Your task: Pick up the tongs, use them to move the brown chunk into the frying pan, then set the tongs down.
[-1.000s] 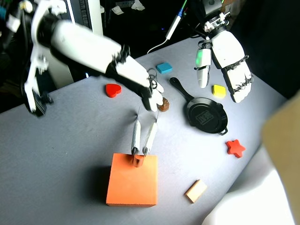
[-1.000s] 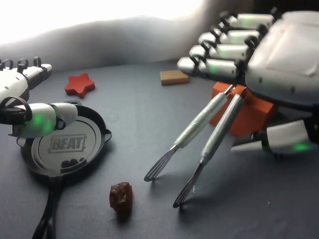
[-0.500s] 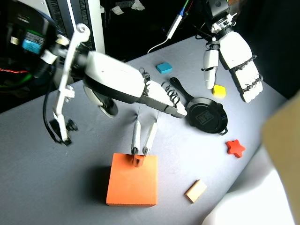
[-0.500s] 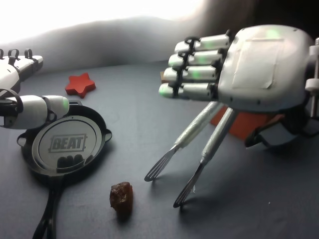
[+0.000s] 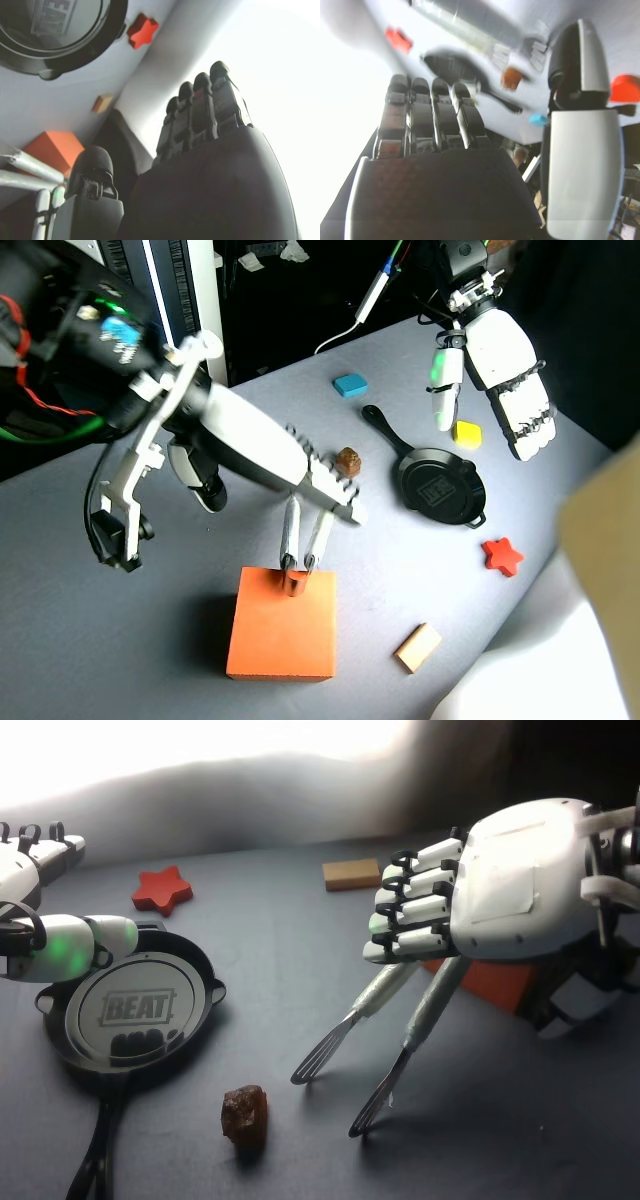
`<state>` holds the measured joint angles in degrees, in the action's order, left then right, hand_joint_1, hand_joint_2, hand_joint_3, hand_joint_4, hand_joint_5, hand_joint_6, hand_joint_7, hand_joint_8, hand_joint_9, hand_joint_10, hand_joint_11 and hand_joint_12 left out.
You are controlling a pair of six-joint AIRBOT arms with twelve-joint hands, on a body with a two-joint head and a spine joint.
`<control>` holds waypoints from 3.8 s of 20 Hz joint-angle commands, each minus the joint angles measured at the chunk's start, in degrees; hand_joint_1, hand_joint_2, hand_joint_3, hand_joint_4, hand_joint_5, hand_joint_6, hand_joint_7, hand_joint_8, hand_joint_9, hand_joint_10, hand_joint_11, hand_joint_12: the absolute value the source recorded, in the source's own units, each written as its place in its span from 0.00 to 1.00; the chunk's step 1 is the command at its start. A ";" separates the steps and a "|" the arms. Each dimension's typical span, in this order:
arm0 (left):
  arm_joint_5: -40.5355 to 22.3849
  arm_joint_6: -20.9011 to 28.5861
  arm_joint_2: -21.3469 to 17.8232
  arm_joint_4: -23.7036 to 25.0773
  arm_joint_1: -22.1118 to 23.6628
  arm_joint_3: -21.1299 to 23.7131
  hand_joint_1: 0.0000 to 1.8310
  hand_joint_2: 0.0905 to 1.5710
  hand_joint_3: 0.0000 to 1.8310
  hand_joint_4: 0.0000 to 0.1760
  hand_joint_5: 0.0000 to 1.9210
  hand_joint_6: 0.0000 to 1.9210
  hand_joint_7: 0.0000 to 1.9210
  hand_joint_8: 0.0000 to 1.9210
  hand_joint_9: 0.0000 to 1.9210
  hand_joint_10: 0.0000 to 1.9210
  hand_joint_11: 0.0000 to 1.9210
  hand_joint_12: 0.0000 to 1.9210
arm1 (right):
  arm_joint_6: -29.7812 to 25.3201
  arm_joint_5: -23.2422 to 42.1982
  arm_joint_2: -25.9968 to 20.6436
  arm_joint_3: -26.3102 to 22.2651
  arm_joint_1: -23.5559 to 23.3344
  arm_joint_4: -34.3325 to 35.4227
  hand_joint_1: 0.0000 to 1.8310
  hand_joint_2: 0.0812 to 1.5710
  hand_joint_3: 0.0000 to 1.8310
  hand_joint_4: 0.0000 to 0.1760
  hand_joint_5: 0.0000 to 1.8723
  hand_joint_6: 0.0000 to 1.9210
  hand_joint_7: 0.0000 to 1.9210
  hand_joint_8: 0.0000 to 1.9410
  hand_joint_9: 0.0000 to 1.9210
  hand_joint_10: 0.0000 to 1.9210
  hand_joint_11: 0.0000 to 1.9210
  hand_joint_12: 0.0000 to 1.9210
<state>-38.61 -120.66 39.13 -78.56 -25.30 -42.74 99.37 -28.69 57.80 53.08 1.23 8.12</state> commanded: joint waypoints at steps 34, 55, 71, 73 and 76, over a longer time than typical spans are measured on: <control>-4.09 -0.09 -0.53 1.97 -0.35 0.10 0.00 0.74 0.00 0.00 0.00 0.00 0.04 0.00 0.03 0.00 0.00 0.10 | -22.26 -0.16 18.30 18.65 1.78 -8.26 0.49 0.57 0.01 0.00 0.00 0.00 0.00 0.00 0.00 0.00 0.00 0.00; -4.50 -0.08 -0.53 1.95 -0.32 0.13 0.00 0.75 0.00 0.00 0.00 0.00 0.03 0.00 0.02 0.00 0.00 0.07 | -18.49 1.02 21.31 20.81 5.63 -8.38 0.50 0.56 0.00 0.00 0.00 0.00 0.00 0.00 0.00 0.00 0.00 0.00; -6.69 0.86 -0.56 3.01 -1.23 -0.24 0.00 0.74 0.00 0.00 0.00 0.00 0.04 0.00 0.03 0.00 0.00 0.07 | -17.32 0.90 20.16 20.91 7.03 -8.37 0.50 0.61 0.01 0.00 0.16 0.02 0.18 0.01 0.16 0.03 0.00 0.48; -8.11 3.02 -0.55 4.79 -2.21 -0.14 0.00 0.74 0.00 0.00 0.00 0.00 0.03 0.00 0.02 0.00 0.00 0.06 | -17.33 0.91 20.16 20.91 6.94 -8.37 0.50 0.63 0.02 0.00 0.19 0.02 0.22 0.02 0.20 0.03 0.00 0.57; -8.64 3.28 -0.55 4.84 -2.71 0.09 0.00 0.75 0.00 0.00 0.01 0.00 0.03 0.00 0.03 0.00 0.00 0.06 | -17.35 0.90 20.12 20.90 6.90 -8.37 0.54 0.64 0.01 0.00 0.29 0.04 0.31 0.02 0.28 0.05 0.00 0.70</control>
<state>-43.13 -117.34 39.13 -77.12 -28.27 -42.72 81.69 -31.03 78.41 73.84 8.16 0.12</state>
